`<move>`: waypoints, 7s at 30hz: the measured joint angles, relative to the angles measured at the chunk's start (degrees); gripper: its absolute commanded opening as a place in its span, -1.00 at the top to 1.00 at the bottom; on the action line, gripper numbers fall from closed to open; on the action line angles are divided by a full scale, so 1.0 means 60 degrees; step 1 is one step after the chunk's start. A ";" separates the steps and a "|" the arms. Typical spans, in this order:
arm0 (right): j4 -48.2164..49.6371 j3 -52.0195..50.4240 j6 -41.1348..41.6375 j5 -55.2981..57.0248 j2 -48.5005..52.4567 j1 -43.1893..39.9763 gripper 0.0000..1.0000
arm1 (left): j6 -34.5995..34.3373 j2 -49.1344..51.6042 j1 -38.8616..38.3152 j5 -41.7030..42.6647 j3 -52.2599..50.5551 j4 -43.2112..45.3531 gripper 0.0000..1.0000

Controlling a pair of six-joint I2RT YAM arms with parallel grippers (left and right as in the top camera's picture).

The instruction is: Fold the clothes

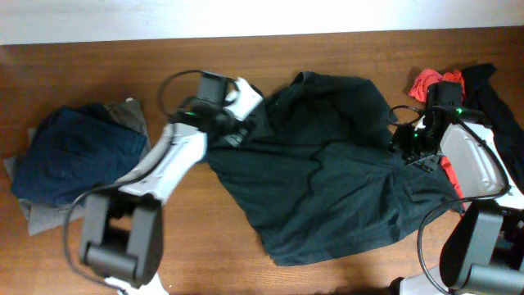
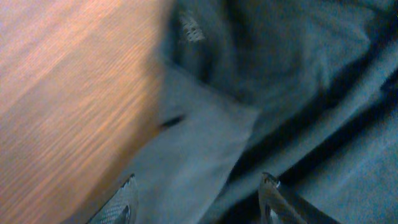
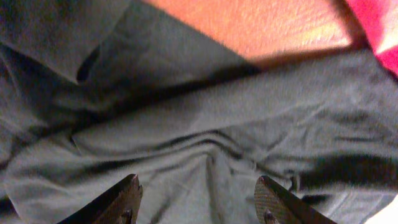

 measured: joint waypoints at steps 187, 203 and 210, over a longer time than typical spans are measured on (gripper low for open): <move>-0.0226 0.0000 -0.0284 -0.0117 0.0000 0.0000 -0.29 | 0.0616 0.2437 -0.1661 -0.2364 0.4280 -0.3344 -0.36; -0.0248 0.0004 -0.0284 -0.0117 0.0000 0.0000 -0.29 | -0.0321 0.3727 -0.1942 -0.4918 0.4266 -0.2936 0.96; -0.0248 0.0000 -0.0280 -0.0117 0.0000 0.0000 -0.29 | -0.0630 0.3727 -0.1974 -0.6586 0.4353 -0.2845 0.99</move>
